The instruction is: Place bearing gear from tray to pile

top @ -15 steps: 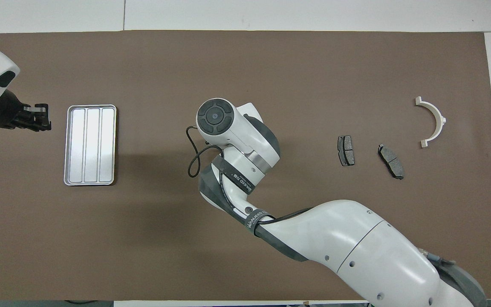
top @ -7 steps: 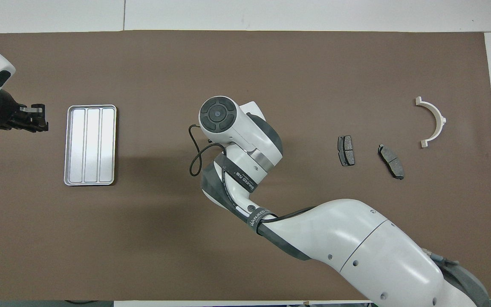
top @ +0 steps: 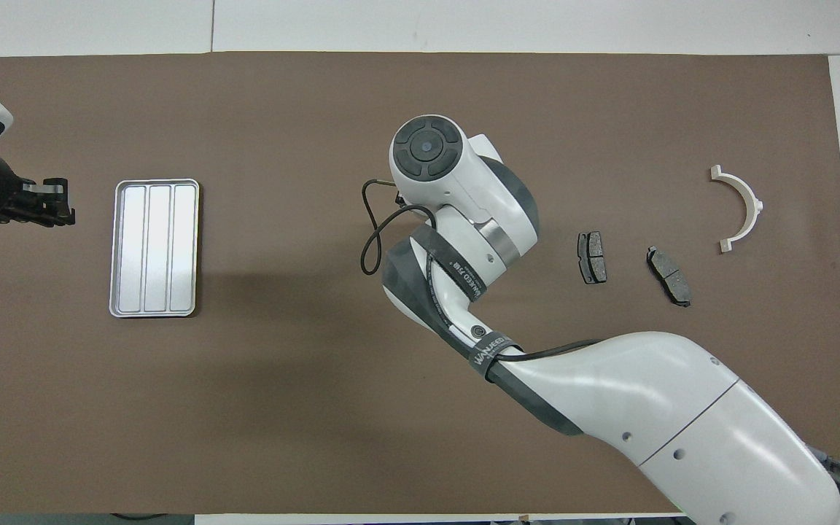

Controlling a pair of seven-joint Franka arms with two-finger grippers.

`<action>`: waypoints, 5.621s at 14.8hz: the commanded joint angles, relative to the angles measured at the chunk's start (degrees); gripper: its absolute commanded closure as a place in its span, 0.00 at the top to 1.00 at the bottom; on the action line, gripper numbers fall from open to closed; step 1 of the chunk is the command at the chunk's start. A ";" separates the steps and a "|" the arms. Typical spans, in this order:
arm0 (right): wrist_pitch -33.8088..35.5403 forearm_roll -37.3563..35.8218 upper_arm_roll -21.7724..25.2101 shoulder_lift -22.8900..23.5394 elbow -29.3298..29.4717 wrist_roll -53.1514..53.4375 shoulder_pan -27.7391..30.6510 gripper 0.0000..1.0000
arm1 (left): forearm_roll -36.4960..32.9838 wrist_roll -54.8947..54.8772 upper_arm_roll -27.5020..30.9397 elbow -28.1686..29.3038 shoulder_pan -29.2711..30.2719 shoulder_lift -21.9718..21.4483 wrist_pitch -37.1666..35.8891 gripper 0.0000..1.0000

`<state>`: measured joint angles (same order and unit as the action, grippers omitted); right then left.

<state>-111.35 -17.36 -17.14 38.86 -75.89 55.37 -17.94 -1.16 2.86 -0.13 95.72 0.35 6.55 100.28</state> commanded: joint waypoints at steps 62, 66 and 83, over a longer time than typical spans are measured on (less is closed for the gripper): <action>-11.45 2.59 -0.79 -15.57 -24.93 -29.21 24.72 1.00 | -1.74 51.85 0.30 1.05 -26.13 8.33 11.37 1.00; -8.53 4.26 -1.14 -15.65 -22.99 -15.06 17.61 1.00 | -1.12 34.54 0.30 0.96 -16.45 -1.87 -0.33 1.00; -4.57 1.54 -0.97 2.36 0.48 14.86 -3.06 1.00 | 1.07 5.93 -1.28 1.93 -0.26 -9.72 -10.02 1.00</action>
<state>-116.01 -13.24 -17.91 38.14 -79.20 69.57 -19.87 -0.77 9.88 -0.95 95.80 -0.48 -1.29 91.34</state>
